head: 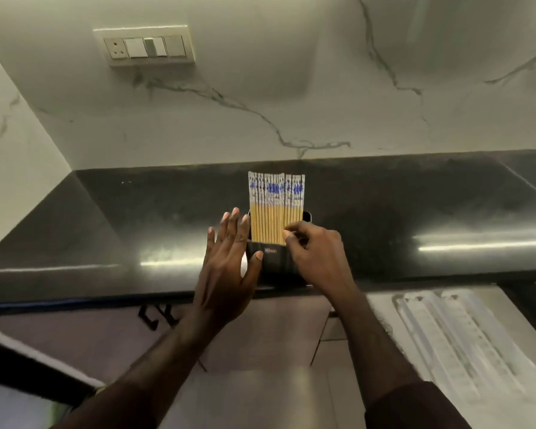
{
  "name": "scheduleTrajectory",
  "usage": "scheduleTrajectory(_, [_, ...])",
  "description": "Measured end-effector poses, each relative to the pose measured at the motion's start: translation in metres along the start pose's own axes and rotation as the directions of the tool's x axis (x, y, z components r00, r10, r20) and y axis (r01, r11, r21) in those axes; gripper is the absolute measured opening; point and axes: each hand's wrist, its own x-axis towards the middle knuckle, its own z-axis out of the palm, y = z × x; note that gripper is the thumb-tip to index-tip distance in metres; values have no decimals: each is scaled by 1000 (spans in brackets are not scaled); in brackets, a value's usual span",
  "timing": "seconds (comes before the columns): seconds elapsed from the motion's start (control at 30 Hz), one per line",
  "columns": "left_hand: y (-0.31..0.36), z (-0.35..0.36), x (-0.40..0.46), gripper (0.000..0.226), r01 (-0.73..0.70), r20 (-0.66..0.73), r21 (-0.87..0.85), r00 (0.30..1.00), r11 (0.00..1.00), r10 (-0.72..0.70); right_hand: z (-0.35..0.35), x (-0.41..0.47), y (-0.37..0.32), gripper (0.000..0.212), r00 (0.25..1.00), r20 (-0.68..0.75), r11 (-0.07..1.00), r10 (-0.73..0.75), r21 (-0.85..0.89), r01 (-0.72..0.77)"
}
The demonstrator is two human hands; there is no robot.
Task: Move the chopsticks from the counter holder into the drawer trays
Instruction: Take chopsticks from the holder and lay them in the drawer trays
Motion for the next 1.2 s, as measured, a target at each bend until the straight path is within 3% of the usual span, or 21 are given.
scheduleTrajectory(0.2, [-35,28,67,59,83,-52,-117,995,990,-89,27,72,-9,28,999,30,999,41,9,-41])
scheduleTrajectory(0.3, [-51,39,99,46,236,-69,-210,964,949,-255,46,100,-8,30,994,57,995,98,-8,-97])
scheduleTrajectory(0.43, [-72,55,137,34,427,71,-312,901,849,-427,69,124,-7,32,985,56,986,163,-31,-162])
scheduleTrajectory(0.57, [-93,72,155,39,595,246,-466,798,655,-549,88,136,-7,32,981,0,979,195,-55,-194])
scheduleTrajectory(0.7, [-103,84,158,19,622,391,-630,771,464,-502,97,135,-8,37,972,-52,972,228,-46,-230])
scheduleTrajectory(0.83, [-104,89,160,17,629,459,-693,761,351,-458,102,129,-8,37,965,-80,966,250,-50,-254])
scheduleTrajectory(1.2, [-112,85,161,21,624,485,-719,766,307,-421,102,126,-11,33,961,-93,960,260,-80,-268])
